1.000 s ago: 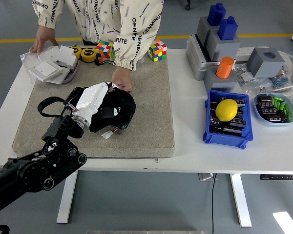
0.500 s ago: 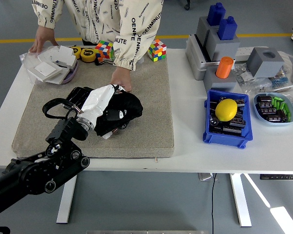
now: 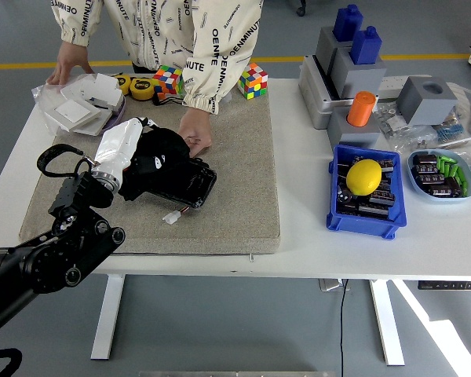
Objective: Pick the rag up,wipe the panel,place it on the desk
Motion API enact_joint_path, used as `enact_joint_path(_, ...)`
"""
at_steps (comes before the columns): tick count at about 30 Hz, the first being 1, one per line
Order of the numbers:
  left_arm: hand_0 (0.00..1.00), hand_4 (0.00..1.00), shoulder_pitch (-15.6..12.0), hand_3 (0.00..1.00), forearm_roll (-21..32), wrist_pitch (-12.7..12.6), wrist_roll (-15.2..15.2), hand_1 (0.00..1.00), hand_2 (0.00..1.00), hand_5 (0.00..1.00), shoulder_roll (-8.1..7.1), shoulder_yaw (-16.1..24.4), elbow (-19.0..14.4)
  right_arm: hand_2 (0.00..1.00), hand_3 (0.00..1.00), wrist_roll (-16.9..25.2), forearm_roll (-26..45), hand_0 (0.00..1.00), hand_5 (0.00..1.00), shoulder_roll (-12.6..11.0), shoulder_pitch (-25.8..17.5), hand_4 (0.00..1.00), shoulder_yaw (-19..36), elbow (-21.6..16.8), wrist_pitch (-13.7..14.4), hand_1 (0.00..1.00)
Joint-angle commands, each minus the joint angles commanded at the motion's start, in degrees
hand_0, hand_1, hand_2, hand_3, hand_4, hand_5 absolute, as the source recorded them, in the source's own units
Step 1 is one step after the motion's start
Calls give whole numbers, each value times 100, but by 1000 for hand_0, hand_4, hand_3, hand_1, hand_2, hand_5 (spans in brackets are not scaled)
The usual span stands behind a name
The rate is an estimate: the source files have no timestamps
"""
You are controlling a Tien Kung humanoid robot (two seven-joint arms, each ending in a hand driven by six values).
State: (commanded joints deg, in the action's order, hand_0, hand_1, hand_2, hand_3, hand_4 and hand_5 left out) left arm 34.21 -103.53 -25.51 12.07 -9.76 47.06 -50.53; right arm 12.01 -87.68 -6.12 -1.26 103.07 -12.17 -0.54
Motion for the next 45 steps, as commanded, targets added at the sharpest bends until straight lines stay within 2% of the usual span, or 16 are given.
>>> enact_joint_path(9,196,717,85,561,-177,-44,-77,271,362,2,61,536,747,493,523,4,2,545,350,2,9,887,17,-2,4,558)
enact_joint_path(17,196,718,121,561,-364,-139,-168,271,362,2,83,979,1209,493,522,4,8,546,349,6,9,887,10,-4,1,558)
enact_joint_path(23,196,718,128,561,-559,-313,-203,270,362,2,106,1327,1490,493,522,3,5,545,349,5,11,886,6,-2,2,559)
enact_joint_path(33,196,718,-72,561,-726,-490,-299,270,362,2,32,2049,1514,493,523,6,-16,545,348,11,-8,887,37,-1,1,558)
enact_joint_path(35,203,718,-97,561,-719,-489,-316,299,382,2,23,2116,1561,493,523,5,-13,547,348,14,-9,887,31,-2,0,559)
enact_joint_path(40,203,718,-135,561,-641,-402,-337,299,382,2,14,2173,1682,493,523,7,13,547,348,13,2,887,-1,-10,-3,559)
enact_joint_path(41,303,754,-142,575,-630,-338,-280,503,527,2,12,2153,1682,493,523,7,14,546,348,15,5,887,2,-10,-4,557)
enact_joint_path(45,303,754,-183,575,-536,-171,-112,503,527,2,-3,2090,1633,493,523,7,11,546,348,18,3,887,21,-9,-5,557)
